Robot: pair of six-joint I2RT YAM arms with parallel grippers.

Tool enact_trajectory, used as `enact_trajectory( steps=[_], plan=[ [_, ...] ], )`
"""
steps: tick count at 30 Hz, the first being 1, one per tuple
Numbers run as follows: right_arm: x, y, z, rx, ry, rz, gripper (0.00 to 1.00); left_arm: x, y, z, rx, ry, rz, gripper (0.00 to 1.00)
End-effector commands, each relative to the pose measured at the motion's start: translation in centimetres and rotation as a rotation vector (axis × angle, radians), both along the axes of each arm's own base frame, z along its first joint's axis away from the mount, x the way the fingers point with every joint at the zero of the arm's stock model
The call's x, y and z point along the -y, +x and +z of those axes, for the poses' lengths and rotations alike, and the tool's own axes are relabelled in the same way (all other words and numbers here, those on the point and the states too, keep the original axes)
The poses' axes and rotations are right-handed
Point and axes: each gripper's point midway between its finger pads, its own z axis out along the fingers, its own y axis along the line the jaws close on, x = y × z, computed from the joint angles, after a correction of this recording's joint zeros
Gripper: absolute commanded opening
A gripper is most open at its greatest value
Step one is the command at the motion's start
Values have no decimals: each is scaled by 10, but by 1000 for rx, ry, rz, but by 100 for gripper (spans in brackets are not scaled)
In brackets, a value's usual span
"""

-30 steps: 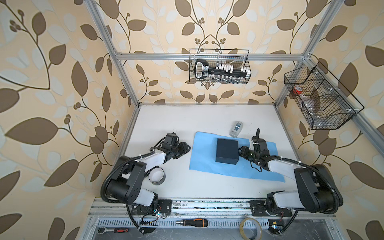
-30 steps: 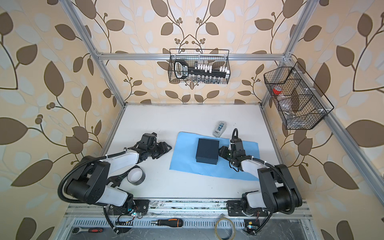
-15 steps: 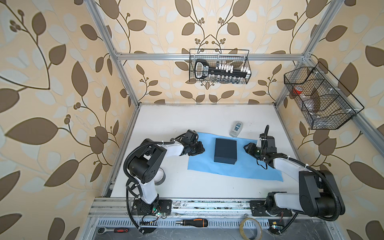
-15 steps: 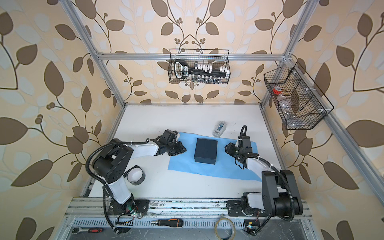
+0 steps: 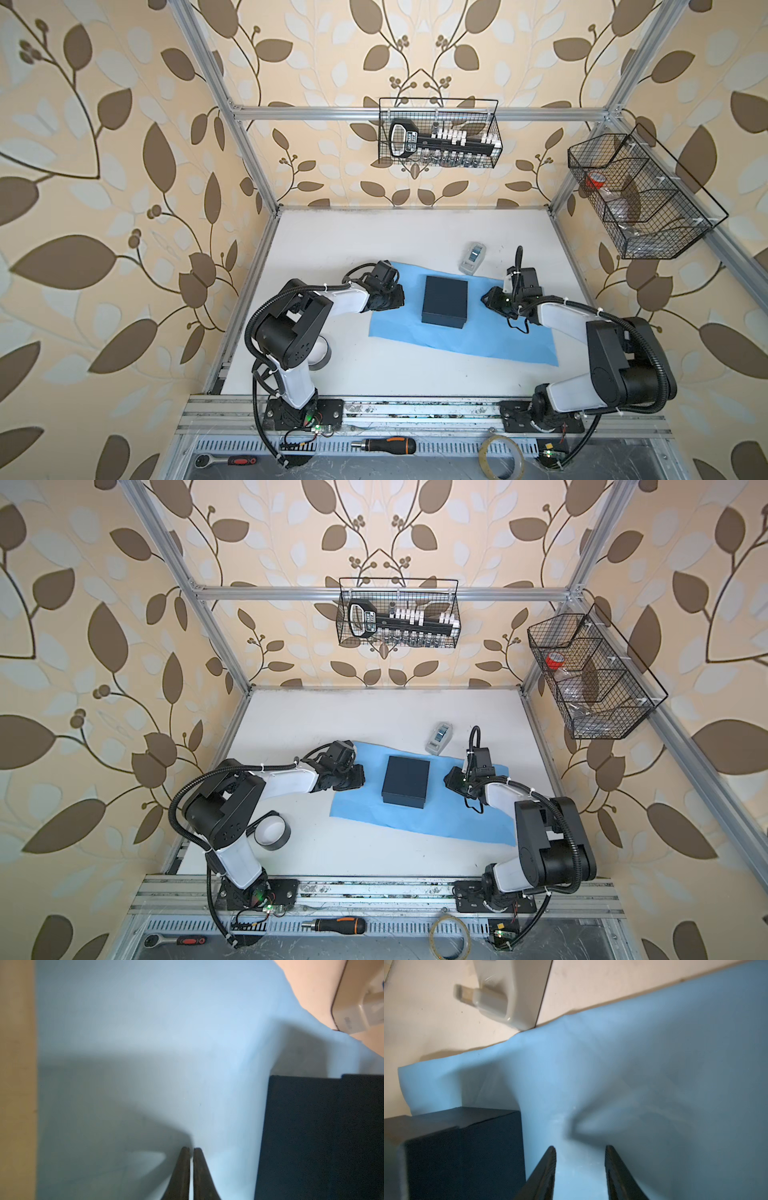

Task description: Wrap the gift box in paper

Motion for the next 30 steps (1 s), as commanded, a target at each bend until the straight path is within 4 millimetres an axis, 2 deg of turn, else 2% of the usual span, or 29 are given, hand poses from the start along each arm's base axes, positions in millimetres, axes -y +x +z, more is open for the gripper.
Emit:
enact_trajectory(
  steps=[1, 6, 14, 16, 19, 24, 28, 30],
  plan=[
    [-15, -16, -13, -84, 25, 42, 38, -80, -49, -52, -183, 313, 82, 10],
    [-47, -14, -11, -73, 42, 112, 38, -116, -52, -52, -198, 216, 229, 10],
    [-97, -9, -15, -71, 55, 216, 37, -140, -63, -44, -151, 188, 364, 10],
    [-125, -6, -15, -60, 51, 287, 37, -149, -64, -30, -90, 181, 419, 11],
    [-136, -2, -7, -32, 45, 336, 37, -148, -56, 6, 23, 134, 413, 15],
    [-132, 1, 8, -3, 18, 397, 37, -135, -51, 61, 156, 22, 358, 31],
    [-101, -1, 22, 23, -32, 364, 39, -112, -45, 84, 172, -63, 263, 48],
    [-81, -3, 24, 20, -48, 325, 41, -100, -43, 88, 154, -102, 220, 51]
  ],
)
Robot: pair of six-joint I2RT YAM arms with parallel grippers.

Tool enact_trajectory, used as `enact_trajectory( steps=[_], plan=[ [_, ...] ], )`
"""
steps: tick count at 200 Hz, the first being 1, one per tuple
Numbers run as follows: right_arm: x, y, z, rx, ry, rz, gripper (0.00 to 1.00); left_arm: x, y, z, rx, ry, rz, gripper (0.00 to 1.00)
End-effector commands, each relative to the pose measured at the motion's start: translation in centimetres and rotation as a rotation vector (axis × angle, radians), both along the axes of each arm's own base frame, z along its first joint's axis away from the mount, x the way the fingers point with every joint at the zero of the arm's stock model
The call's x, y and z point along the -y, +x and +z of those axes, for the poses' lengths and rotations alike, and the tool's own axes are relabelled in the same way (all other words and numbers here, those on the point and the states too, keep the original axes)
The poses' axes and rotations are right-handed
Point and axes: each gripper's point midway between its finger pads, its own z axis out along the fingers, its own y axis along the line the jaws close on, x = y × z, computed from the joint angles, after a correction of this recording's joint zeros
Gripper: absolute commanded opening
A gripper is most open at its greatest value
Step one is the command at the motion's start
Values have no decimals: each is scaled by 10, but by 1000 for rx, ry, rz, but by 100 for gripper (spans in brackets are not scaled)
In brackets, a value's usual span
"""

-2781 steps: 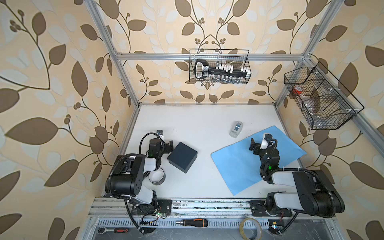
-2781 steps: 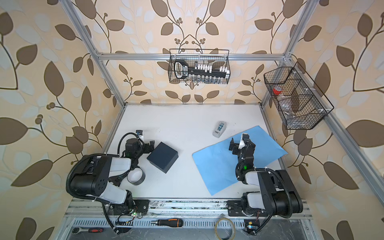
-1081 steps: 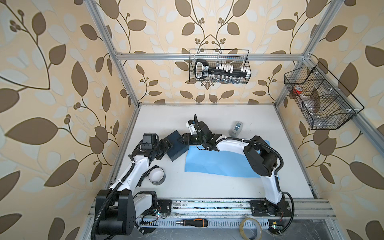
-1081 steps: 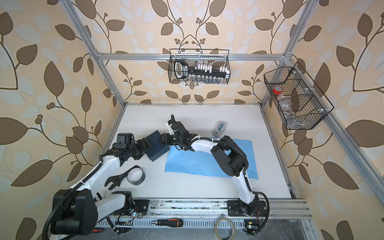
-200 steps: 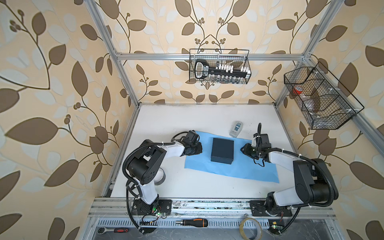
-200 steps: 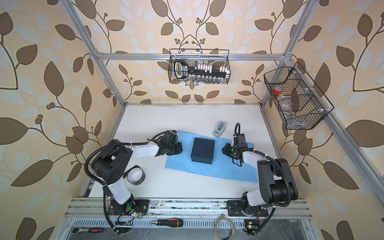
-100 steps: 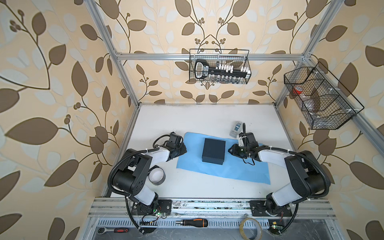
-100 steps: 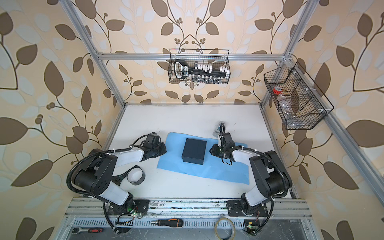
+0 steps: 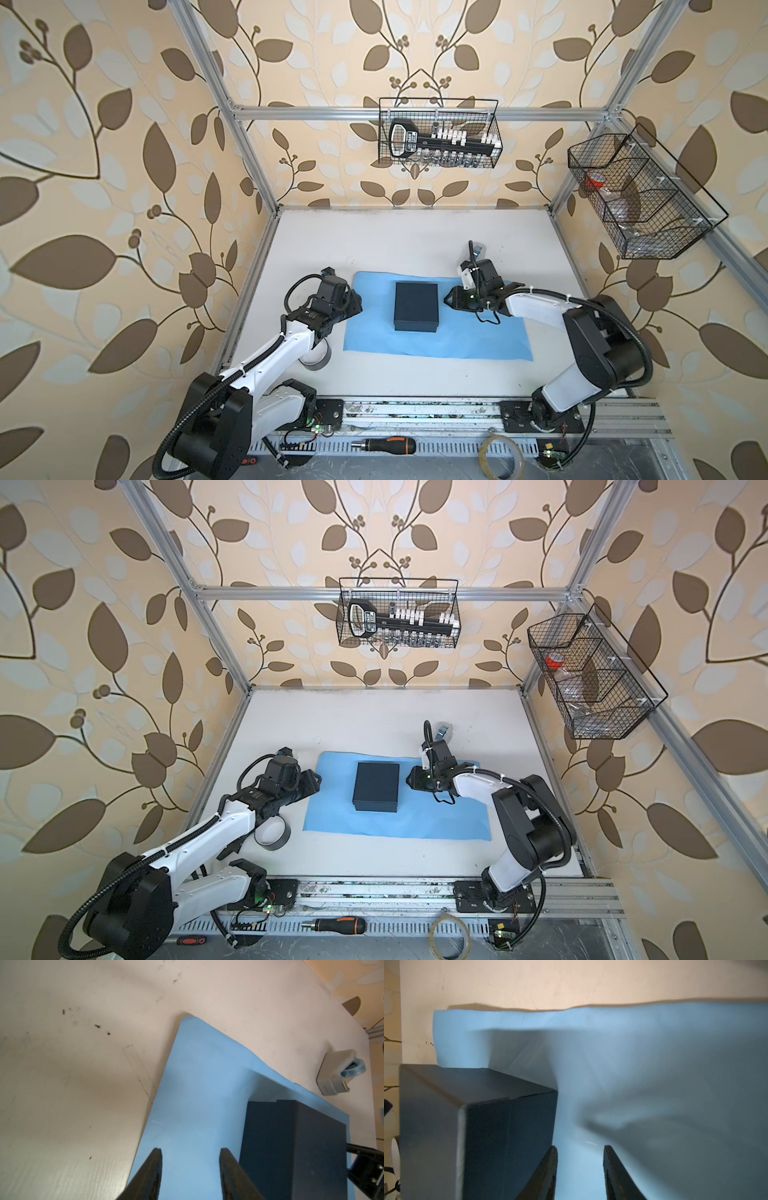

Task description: Wrap the gift box in paper

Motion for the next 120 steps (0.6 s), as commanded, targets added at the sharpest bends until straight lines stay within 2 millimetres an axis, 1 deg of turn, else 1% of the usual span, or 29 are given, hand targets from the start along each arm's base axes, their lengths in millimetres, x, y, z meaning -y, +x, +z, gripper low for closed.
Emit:
enact_trajectory(
  steps=[1, 4, 11, 18, 26, 46, 58, 65, 67, 70, 89, 106, 120],
  plan=[
    [36, -8, 2, 0, -63, -36, 42, 26, 4, 15, -9, -68, -115, 53],
    [44, -8, 2, 0, -72, -58, 43, 28, 5, 14, -10, -71, -123, 53],
    [56, -8, 2, 2, -87, -91, 45, 33, 7, 15, -12, -79, -139, 54],
    [65, -8, 0, -1, -104, -115, 47, 38, 10, 13, -19, -92, -155, 55],
    [70, -8, -1, -6, -113, -129, 48, 43, 13, 10, -32, -102, -173, 55],
    [67, -8, -7, -24, -106, -127, 49, 59, 23, -2, -69, -141, -215, 52],
    [64, -8, -13, -39, -103, -121, 48, 65, 27, -13, -108, -149, -223, 48],
    [64, -9, -15, -46, -106, -117, 47, 69, 30, -15, -111, -152, -230, 45],
    [64, -9, -17, -50, -109, -119, 46, 70, 30, -22, -129, -148, -230, 44],
    [65, -9, -17, -51, -112, -119, 46, 71, 30, -25, -135, -145, -232, 43],
    [65, -11, -23, -70, -118, -116, 41, 79, 33, -39, -167, -127, -251, 34],
    [59, -15, -29, -84, -121, -94, 39, 80, 31, -51, -190, -128, -251, 29],
    [55, -17, -35, -99, -122, -85, 38, 75, 30, -64, -216, -111, -228, 26]
  ],
)
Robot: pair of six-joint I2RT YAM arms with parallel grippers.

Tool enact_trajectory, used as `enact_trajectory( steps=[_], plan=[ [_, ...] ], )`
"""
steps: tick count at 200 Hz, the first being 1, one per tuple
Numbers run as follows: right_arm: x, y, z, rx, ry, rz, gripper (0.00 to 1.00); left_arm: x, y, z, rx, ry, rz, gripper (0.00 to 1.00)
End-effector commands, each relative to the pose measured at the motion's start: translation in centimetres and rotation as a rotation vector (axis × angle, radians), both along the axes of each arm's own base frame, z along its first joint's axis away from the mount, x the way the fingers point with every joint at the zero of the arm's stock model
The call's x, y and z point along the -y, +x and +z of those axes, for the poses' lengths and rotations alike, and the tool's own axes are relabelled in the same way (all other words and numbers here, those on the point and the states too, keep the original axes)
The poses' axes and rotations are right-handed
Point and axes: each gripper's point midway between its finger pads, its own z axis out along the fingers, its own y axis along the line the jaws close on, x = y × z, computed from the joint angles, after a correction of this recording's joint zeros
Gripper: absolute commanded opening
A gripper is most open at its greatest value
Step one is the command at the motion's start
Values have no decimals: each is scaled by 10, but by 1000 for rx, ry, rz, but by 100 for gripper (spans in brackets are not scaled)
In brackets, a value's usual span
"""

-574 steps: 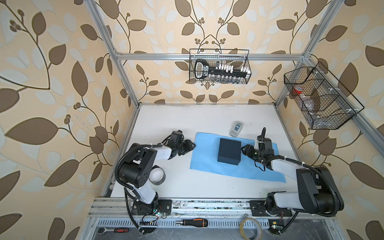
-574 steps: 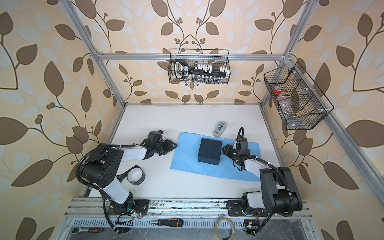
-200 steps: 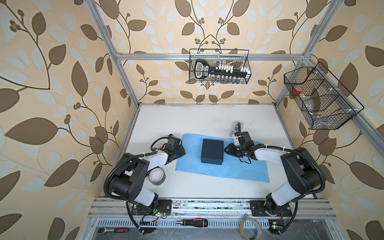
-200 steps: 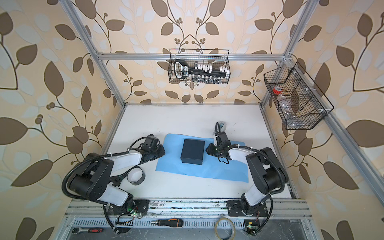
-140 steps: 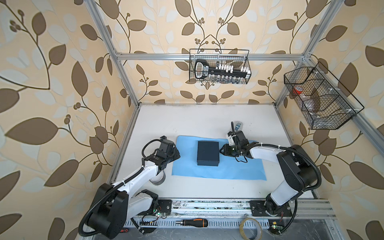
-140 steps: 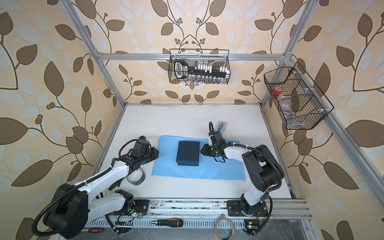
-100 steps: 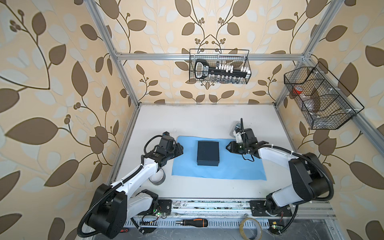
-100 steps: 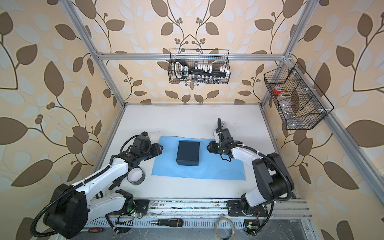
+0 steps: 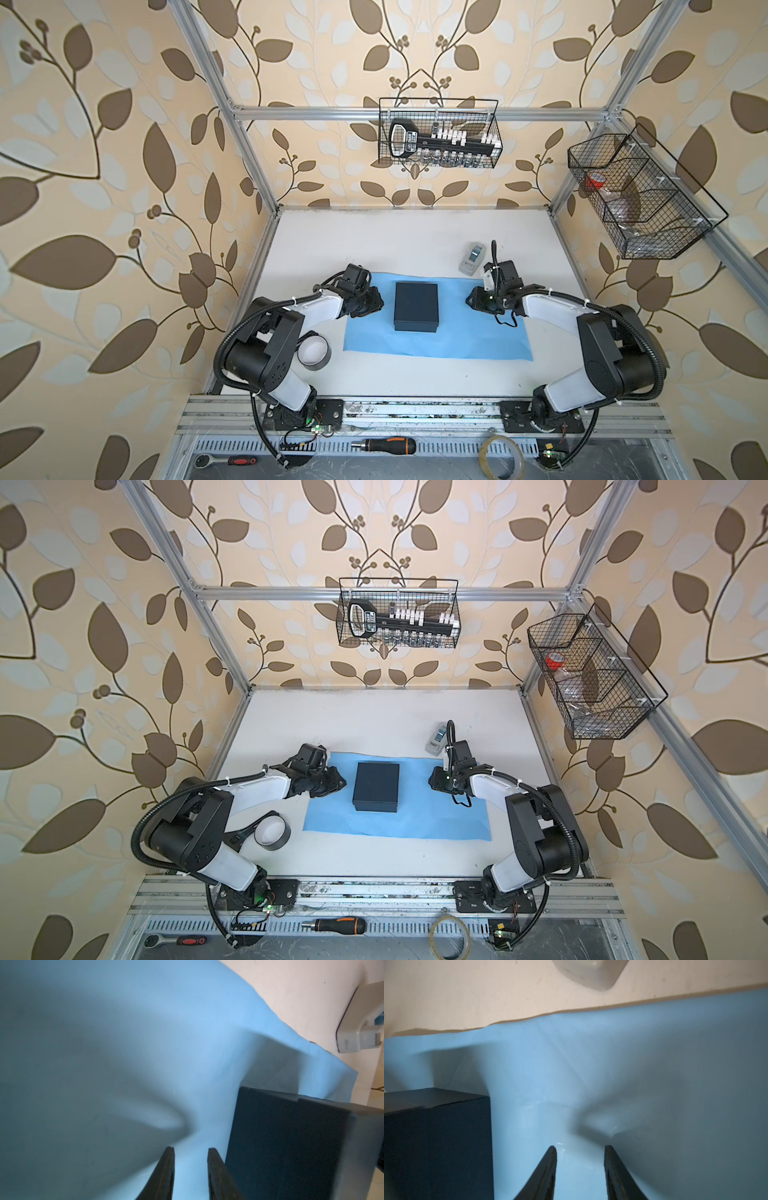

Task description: Wrap the gift box in paper

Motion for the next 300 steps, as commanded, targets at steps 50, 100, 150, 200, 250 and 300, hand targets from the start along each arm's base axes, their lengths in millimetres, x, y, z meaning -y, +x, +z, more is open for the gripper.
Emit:
enact_trajectory(
  steps=[50, 100, 150, 200, 250, 300],
  plan=[
    [-24, -16, -23, -65, 14, 68, 35, -17, 0, -31, -43, 63, 50, 20],
    [-50, -14, -21, -51, 30, 110, 34, -63, -16, -43, -72, 111, 172, 18],
    [-65, -3, -13, -22, 8, 162, 35, -95, -21, -34, -53, 97, 286, 18],
    [-59, 12, 13, 47, -58, 219, 37, -64, -3, 35, 94, -85, 200, 38],
    [-63, 1, 15, 62, 24, 215, 40, -67, 2, 66, 150, -90, 216, 42],
    [-40, 14, -11, -16, 51, 110, 36, -62, 15, 32, 63, -47, 193, 29]
  ],
)
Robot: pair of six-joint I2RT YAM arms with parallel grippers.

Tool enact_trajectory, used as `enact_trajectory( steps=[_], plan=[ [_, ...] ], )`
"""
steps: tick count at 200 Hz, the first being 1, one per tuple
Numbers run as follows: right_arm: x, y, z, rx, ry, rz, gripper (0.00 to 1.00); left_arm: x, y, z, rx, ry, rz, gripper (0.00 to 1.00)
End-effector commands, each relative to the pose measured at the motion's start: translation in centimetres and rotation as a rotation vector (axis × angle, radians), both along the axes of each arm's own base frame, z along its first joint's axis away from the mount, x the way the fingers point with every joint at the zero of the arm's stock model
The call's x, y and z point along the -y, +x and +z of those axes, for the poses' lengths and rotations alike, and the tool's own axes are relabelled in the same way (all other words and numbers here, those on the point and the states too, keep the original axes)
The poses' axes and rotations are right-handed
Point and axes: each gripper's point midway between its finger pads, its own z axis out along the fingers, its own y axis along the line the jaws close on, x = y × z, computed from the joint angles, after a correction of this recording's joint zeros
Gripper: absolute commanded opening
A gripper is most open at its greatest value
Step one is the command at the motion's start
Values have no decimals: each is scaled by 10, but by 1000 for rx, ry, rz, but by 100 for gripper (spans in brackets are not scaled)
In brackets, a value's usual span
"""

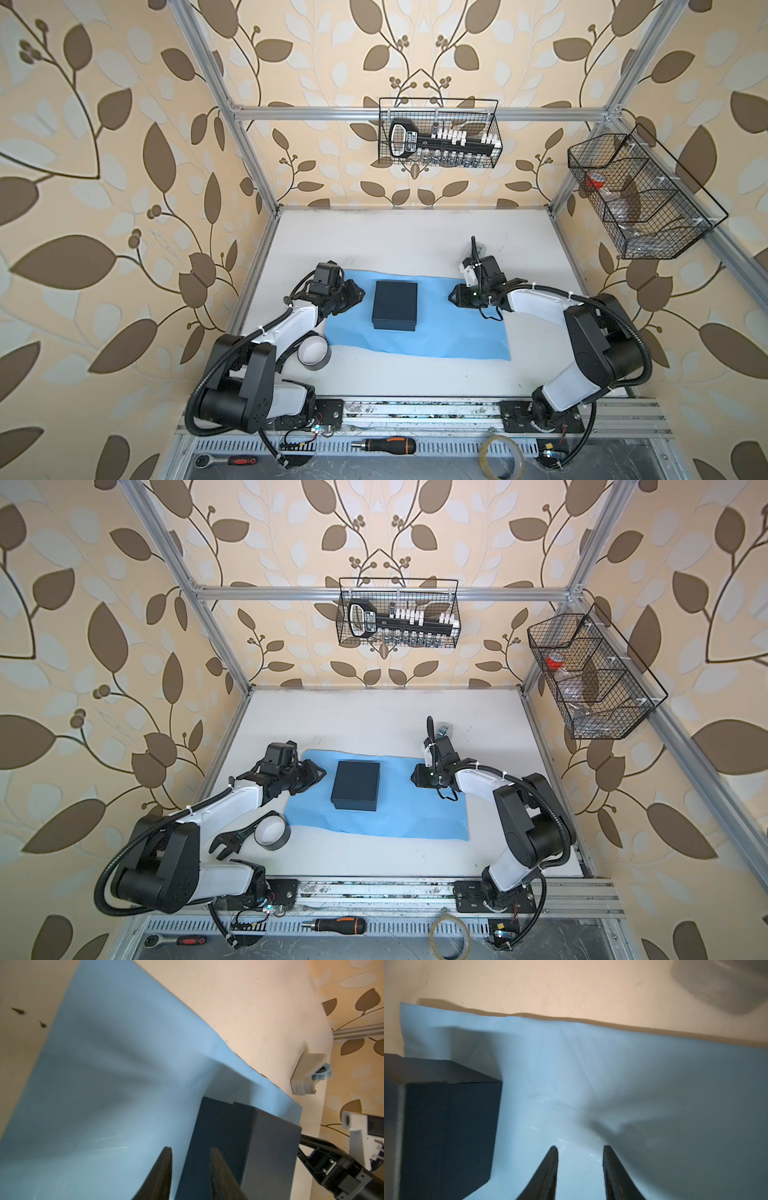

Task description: Wrap the gift box in paper

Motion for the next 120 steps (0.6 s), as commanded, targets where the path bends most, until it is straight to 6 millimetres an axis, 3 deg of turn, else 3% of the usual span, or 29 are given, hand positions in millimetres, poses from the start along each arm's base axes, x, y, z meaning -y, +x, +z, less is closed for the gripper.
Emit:
enact_trajectory(
  steps=[1, 60, 87, 120],
  plan=[
    [10, -2, -18, -60, 13, -39, 36, 1, 6, -8, -20, 27, -13, 29],
    [50, 8, -30, -101, 20, -177, 33, 27, -13, -47, -103, 30, -79, 27],
    [59, 14, -26, -97, 37, -210, 33, 36, -19, -51, -109, 35, -94, 27],
    [53, 11, -18, -80, 47, -196, 32, 30, -13, -46, -95, 78, -82, 27]
  ],
)
